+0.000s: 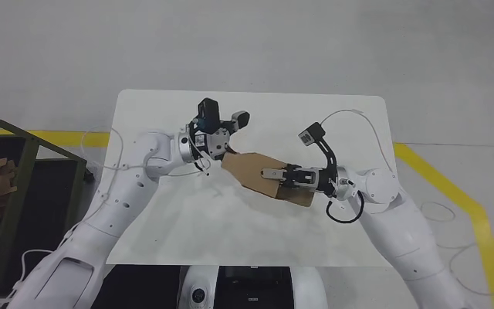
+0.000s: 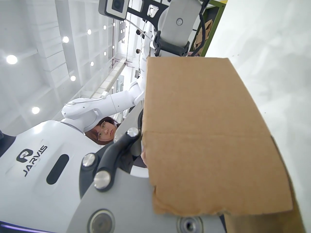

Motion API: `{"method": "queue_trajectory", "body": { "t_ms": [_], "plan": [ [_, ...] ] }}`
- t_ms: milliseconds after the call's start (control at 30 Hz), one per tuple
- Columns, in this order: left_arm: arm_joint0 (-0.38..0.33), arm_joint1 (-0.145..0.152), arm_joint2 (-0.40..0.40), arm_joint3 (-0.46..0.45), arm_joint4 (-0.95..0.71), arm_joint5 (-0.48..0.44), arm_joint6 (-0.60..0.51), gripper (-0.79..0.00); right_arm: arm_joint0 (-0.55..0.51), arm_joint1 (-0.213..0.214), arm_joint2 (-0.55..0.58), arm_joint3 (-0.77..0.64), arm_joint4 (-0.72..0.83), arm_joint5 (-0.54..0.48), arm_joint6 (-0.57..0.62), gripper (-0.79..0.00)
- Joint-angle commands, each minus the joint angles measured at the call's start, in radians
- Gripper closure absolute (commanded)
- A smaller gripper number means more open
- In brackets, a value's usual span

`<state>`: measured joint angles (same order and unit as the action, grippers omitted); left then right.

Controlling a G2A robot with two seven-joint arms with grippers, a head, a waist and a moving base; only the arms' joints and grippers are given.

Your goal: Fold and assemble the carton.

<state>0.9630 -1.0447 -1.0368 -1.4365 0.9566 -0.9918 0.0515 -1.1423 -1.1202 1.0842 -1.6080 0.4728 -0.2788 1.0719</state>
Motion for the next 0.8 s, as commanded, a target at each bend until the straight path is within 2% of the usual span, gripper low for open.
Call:
{"method": "queue_trajectory", "body": {
  "t_ms": [0, 200, 433, 633, 767],
  "plan": [
    [-0.004, -0.002, 0.003, 0.003, 0.000, -0.001, -0.001, -0.785, 0.001, 0.000, -0.001, 0.002, 0.000, -0.001, 0.000, 0.000],
    [0.017, 0.004, -0.035, 0.022, 0.001, -0.012, 0.028, -0.785, -0.004, 0.003, 0.022, 0.015, 0.016, -0.010, -0.005, 0.000],
    [0.095, 0.025, -0.143, 0.028, 0.005, -0.014, 0.084, -0.785, -0.010, 0.007, 0.045, 0.028, -0.005, -0.001, -0.026, 0.000],
    [0.161, 0.041, -0.231, -0.013, -0.001, -0.012, 0.125, -0.785, -0.003, 0.008, 0.044, 0.036, -0.036, 0.030, -0.044, 0.000],
    [0.188, 0.044, -0.250, -0.059, 0.016, -0.006, 0.128, -0.785, 0.006, 0.006, 0.032, 0.037, -0.065, 0.049, -0.057, 0.000]
  ]
}}
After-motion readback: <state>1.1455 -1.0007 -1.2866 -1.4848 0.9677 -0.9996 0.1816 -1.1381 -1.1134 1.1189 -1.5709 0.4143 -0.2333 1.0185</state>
